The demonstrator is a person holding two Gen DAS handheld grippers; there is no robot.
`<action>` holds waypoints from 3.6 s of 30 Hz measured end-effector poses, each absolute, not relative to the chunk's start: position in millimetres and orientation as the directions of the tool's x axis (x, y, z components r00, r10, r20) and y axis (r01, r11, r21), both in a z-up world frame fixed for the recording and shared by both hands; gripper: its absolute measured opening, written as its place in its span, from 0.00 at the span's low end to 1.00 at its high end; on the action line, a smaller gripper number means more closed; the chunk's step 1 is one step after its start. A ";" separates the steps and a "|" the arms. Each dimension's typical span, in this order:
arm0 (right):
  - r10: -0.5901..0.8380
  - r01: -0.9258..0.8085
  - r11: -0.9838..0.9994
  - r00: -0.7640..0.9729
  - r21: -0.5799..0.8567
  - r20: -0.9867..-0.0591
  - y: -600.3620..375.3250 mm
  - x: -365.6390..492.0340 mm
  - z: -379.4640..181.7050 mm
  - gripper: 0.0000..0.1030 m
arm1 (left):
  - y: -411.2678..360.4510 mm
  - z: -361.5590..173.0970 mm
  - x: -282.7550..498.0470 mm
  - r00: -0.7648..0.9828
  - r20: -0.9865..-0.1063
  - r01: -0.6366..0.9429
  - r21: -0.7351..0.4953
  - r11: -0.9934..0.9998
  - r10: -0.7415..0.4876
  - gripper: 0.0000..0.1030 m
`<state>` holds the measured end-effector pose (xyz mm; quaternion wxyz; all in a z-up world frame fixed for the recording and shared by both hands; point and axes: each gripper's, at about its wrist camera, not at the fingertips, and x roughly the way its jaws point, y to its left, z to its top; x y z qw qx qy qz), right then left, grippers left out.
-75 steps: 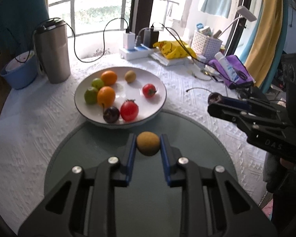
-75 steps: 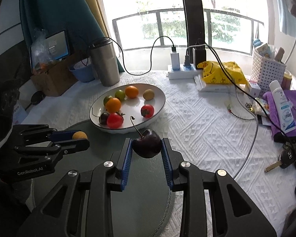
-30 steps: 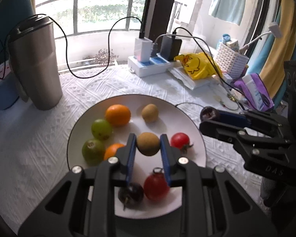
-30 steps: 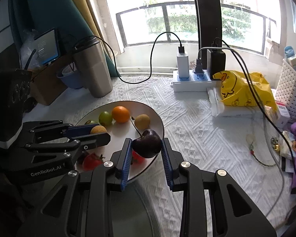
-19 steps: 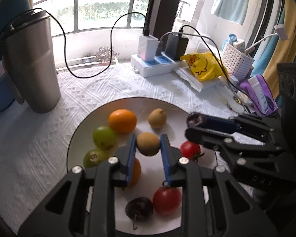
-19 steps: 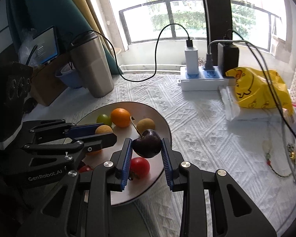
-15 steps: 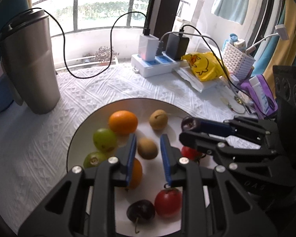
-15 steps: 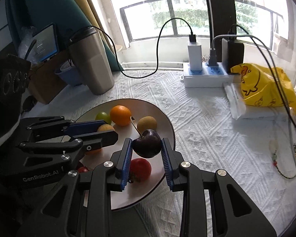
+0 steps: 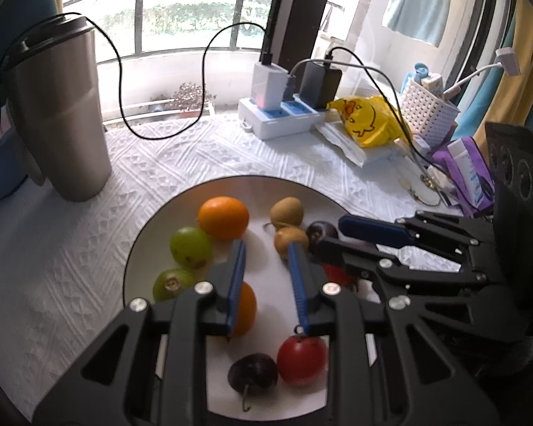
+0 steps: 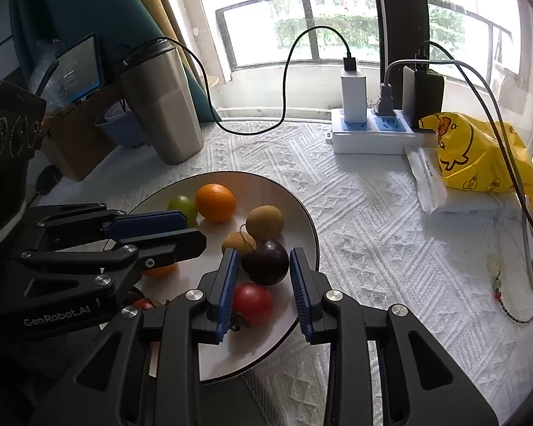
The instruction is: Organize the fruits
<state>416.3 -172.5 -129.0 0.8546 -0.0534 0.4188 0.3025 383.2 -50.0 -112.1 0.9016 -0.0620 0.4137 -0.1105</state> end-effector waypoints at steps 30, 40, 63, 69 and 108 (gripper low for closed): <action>0.448 -0.537 0.836 0.547 0.114 -0.707 -171.0 352.1 -79.4 0.32 | -39.3 -66.6 295.6 0.733 -0.659 0.093 -0.147 0.985 -0.168 0.36; 0.434 -0.529 0.844 0.571 0.093 -0.697 -167.9 310.3 -65.5 0.32 | -31.5 -55.8 250.1 0.758 -0.634 0.083 -0.145 0.986 -0.157 0.46; 0.355 -0.439 0.898 0.688 0.027 -0.633 -180.2 216.3 -20.3 0.65 | -23.9 -24.9 155.1 0.833 -0.548 0.015 -0.114 0.993 -0.075 0.93; 0.331 -0.407 0.913 0.742 0.001 -0.583 -187.0 190.1 7.7 0.72 | -22.5 -7.1 132.2 0.865 -0.499 -0.003 -0.093 0.996 -0.044 0.93; 0.232 -0.253 0.967 0.931 -0.041 -0.283 -238.0 60.6 132.6 0.84 | -32.9 115.2 1.3 0.980 -0.198 -0.024 -0.012 1.000 0.021 0.94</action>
